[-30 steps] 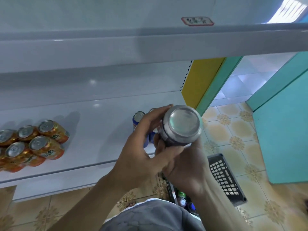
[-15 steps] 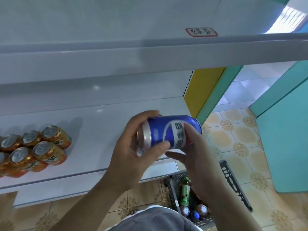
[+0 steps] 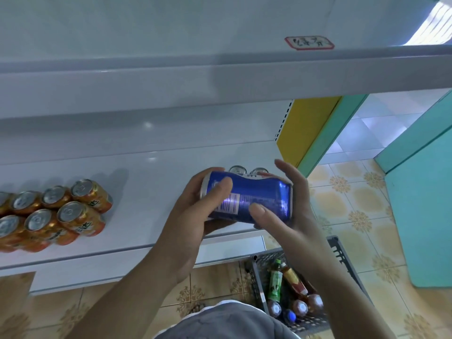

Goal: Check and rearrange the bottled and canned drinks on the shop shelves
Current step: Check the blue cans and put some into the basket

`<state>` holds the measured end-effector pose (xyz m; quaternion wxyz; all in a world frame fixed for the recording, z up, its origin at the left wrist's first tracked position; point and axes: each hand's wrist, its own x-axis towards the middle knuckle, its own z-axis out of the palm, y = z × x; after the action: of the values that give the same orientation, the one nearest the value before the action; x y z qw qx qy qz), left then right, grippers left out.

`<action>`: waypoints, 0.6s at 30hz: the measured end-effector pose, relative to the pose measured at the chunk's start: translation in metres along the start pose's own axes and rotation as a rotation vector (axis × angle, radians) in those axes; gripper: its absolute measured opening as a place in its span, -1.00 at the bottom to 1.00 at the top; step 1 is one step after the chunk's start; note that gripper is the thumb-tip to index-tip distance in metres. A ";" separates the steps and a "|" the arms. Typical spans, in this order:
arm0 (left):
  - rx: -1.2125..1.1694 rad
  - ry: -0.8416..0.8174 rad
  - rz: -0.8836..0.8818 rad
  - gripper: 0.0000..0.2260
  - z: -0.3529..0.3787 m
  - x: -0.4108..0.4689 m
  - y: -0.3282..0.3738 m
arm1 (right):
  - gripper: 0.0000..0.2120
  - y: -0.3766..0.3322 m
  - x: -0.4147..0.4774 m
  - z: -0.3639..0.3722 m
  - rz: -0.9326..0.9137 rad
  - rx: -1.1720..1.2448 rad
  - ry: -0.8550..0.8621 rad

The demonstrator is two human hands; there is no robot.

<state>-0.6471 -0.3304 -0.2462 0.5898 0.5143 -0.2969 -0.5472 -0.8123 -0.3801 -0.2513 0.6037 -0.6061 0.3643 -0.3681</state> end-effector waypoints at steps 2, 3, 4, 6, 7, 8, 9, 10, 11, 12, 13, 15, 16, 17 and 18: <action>0.029 0.012 -0.013 -0.58 0.001 0.000 -0.001 | -0.43 0.000 -0.001 0.000 -0.034 -0.018 -0.006; 0.043 0.015 0.002 -0.57 0.001 0.000 -0.002 | -0.49 0.000 0.000 0.001 -0.020 -0.008 0.028; 0.059 0.012 0.027 -0.56 0.001 -0.001 -0.003 | -0.55 0.000 0.001 0.003 0.017 0.006 0.077; 0.076 -0.010 0.071 -0.56 0.001 -0.003 -0.002 | -0.58 0.001 0.002 0.004 0.087 0.034 0.122; 0.066 -0.007 0.073 -0.58 0.000 -0.003 -0.001 | -0.54 0.001 0.001 0.004 0.091 0.036 0.103; 0.036 0.011 0.060 -0.60 -0.001 -0.002 -0.001 | -0.48 -0.001 0.000 0.003 0.080 0.030 0.061; -0.009 0.032 0.034 -0.62 -0.001 -0.001 -0.001 | -0.43 -0.002 0.000 0.002 0.060 0.015 0.018; -0.040 0.047 0.008 -0.61 0.000 -0.001 -0.001 | -0.40 -0.003 -0.001 0.001 0.038 0.002 -0.005; -0.041 0.061 -0.014 -0.58 0.000 -0.001 -0.002 | -0.40 -0.002 -0.001 0.000 0.020 0.000 -0.002; -0.031 0.065 -0.031 -0.56 0.001 -0.002 -0.003 | -0.42 -0.002 -0.001 -0.001 0.009 0.008 0.023; -0.029 0.059 -0.035 -0.56 0.002 -0.003 -0.004 | -0.43 -0.002 0.000 0.001 0.006 0.016 0.065; -0.031 0.039 0.008 -0.59 0.003 -0.006 -0.007 | -0.49 0.000 0.002 0.005 0.026 0.008 0.162; -0.014 0.032 0.042 -0.59 0.003 -0.008 -0.008 | -0.53 0.001 0.001 0.007 0.040 0.002 0.191; -0.002 0.036 0.066 -0.59 0.002 -0.009 -0.009 | -0.55 0.001 0.000 0.008 0.049 -0.004 0.195; -0.011 0.053 0.072 -0.61 0.002 -0.009 -0.010 | -0.54 0.000 -0.001 0.009 0.052 -0.011 0.169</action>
<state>-0.6547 -0.3210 -0.2525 0.6196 0.5142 -0.2966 -0.5136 -0.8051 -0.3752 -0.2515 0.5769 -0.5667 0.4312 -0.4001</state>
